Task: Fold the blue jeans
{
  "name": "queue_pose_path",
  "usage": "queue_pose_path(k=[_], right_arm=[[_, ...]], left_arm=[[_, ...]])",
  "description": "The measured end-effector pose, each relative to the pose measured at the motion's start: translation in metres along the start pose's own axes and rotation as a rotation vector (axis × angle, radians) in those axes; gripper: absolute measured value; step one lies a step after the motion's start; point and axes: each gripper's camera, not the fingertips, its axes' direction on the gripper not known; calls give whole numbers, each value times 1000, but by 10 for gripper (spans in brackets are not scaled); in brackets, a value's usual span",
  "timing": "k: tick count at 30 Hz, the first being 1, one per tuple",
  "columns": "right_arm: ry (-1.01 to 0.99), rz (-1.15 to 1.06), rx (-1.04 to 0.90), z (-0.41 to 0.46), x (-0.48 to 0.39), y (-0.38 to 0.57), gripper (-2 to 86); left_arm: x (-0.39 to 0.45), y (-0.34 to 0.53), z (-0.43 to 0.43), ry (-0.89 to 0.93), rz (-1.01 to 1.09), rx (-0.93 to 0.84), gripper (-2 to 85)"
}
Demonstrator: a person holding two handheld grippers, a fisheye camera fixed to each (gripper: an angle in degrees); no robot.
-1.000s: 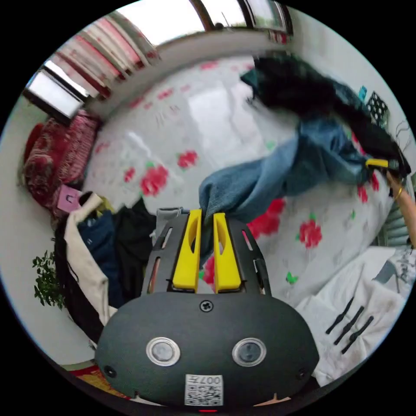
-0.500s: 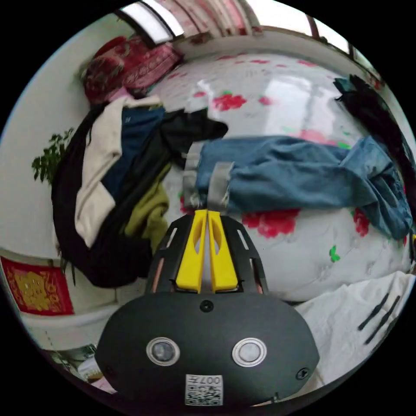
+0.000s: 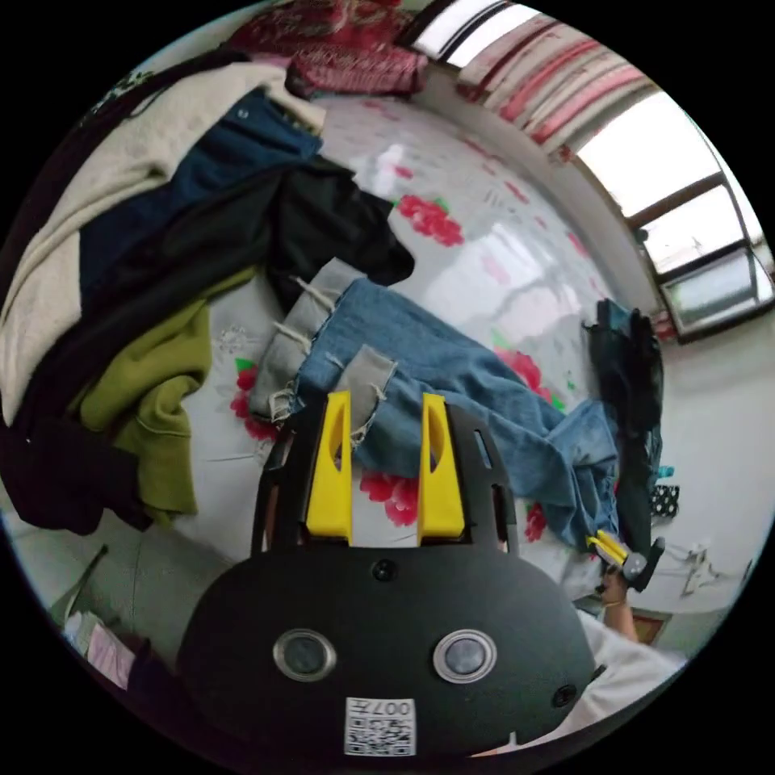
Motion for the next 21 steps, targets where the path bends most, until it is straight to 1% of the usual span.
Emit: queue_pose_path(k=[1,2,3,5,7,8,10,12,14,15,17,18,19,21], right_arm=[[71,-18,-22,4,-7,-2,21],[117,-31,-28,4,-10,-2,13],[121,-42,-28,3,-11,-1,11],[92,-67,-18,-9,-8,7,4],[74,-51,29,-27,-4,16,2],[64,-38,64,-41,-2,23,2],[48,-28,103,-59,-1,34,2],[31,-39,108,-70,-6,43,3],[13,-87,26,-61,-17,53,7],[-4,-100,3,-56,-20,55,10],[-129,-129,-110,-30,-25,60,22],[-152,-128,-135,-25,-26,59,26],[-182,-127,-158,-23,-25,57,33],[-186,-125,-138,-33,-21,52,43]], left_arm=[[-8,-9,13,-31,-37,-75,59],[-11,-12,19,-53,-51,-107,33],[-19,-14,23,-111,-69,-133,3],[-29,-11,12,-50,-43,-93,-5],[-41,4,-27,56,7,21,-8],[-44,10,-41,77,28,64,-9],[-61,43,-102,152,92,216,-9],[-79,72,-141,150,123,299,-9],[-108,101,-165,121,83,338,-9],[-132,120,-169,108,27,331,-9],[-168,144,-158,122,-95,255,-8],[-184,160,-152,108,-167,209,-6],[-193,175,-152,61,-233,204,-5],[-195,191,-165,-18,-295,272,0]])
